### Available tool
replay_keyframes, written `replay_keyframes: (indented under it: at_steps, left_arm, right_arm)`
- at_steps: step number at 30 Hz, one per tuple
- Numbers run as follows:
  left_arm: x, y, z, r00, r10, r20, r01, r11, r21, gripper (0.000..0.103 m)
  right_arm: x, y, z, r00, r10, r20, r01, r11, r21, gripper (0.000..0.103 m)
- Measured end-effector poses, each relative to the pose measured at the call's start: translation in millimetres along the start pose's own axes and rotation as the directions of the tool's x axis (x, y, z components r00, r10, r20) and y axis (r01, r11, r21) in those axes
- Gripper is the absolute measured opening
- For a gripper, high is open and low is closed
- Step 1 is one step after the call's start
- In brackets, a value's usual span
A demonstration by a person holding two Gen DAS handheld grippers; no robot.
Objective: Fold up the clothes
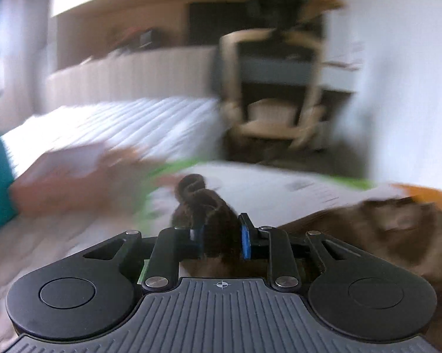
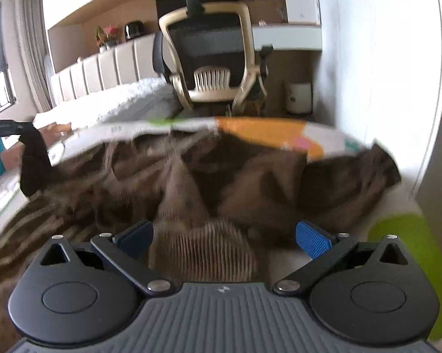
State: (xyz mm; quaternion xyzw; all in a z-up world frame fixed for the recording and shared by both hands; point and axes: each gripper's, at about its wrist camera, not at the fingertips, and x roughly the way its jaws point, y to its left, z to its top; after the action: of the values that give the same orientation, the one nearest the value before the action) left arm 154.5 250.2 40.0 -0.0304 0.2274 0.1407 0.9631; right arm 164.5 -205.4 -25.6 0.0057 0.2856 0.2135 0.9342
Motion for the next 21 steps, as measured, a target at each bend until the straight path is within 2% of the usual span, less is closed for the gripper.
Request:
replay_keyframes:
  at_steps: [1,3,5,6,7,8,9,10,11,12,15,17,19,21]
  left_arm:
    - [-0.5,-14.5,6.0,0.999,-0.050,0.015,0.049,0.999,0.012,0.020]
    - [-0.8,-40.8,11.5,0.988,-0.148,0.034,0.147,0.989,0.025,0.020]
    - [0.7,-63.8,10.4,0.967,-0.251,0.039,0.249,0.968,0.038,0.021]
    - [1.8,-74.1,8.0,0.952,-0.303,0.033,0.301,0.953,0.043,0.030]
    - [2.2,-82.4,3.5,0.938,-0.347,0.010,0.347,0.937,0.045,0.055]
    - [2.3,-90.1,-1.2,0.922,-0.386,-0.012,0.386,0.921,0.048,0.068]
    - [0.4,-93.9,-7.2,0.919,-0.394,-0.031,0.395,0.916,0.069,0.086]
    - [-1.5,-97.8,-13.3,0.915,-0.401,-0.051,0.404,0.911,0.089,0.095]
    - [-3.4,-101.2,-19.3,0.912,-0.404,-0.071,0.410,0.905,0.111,0.095]
    - [-5.2,-102.2,-25.1,0.918,-0.385,-0.092,0.395,0.908,0.141,0.095]
    - [-5.4,-94.7,-38.0,0.949,-0.272,-0.159,0.298,0.939,0.171,0.097]
    - [-5.9,-82.2,-43.2,0.958,-0.215,-0.190,0.246,0.957,0.156,0.098]
    - [-8.6,-66.6,-48.3,0.974,-0.139,-0.181,0.168,0.973,0.157,0.101]
    - [-10.2,-52.7,-54.6,0.984,-0.078,-0.162,0.108,0.976,0.187,0.103]
  right_arm:
    - [-1.4,2.0,8.7,1.000,0.005,0.016,-0.005,1.000,-0.010,0.103]
    - [-0.5,9.8,28.0,0.999,0.023,0.041,-0.022,0.999,-0.033,0.103]
    - [4.8,20.3,47.8,0.997,0.046,0.055,-0.044,0.998,-0.048,0.103]
    - [9.3,26.0,56.3,0.997,0.063,0.055,-0.060,0.997,-0.049,0.103]
    - [16.1,33.0,64.7,0.995,0.089,0.048,-0.087,0.995,-0.048,0.103]
    - [24.1,40.5,71.0,0.992,0.120,0.036,-0.118,0.992,-0.045,0.103]
    - [34.7,49.6,76.9,0.988,0.156,0.018,-0.155,0.987,-0.042,0.102]
    - [47.6,60.6,81.6,0.981,0.196,-0.005,-0.196,0.980,-0.043,0.098]
    - [60.0,71.7,84.8,0.973,0.228,-0.027,-0.229,0.972,-0.045,0.093]
    - [70.7,83.0,83.8,0.969,0.242,-0.042,-0.244,0.969,-0.050,0.084]
    - [103.1,116.8,80.7,0.955,0.281,-0.089,-0.287,0.956,-0.062,0.056]
    - [124.7,139.4,78.7,0.944,0.307,-0.121,-0.316,0.946,-0.069,0.054]
    - [146.2,162.0,76.7,0.931,0.331,-0.152,-0.345,0.936,-0.075,0.054]
    - [167.8,184.5,74.7,0.917,0.355,-0.184,-0.374,0.924,-0.080,0.054]
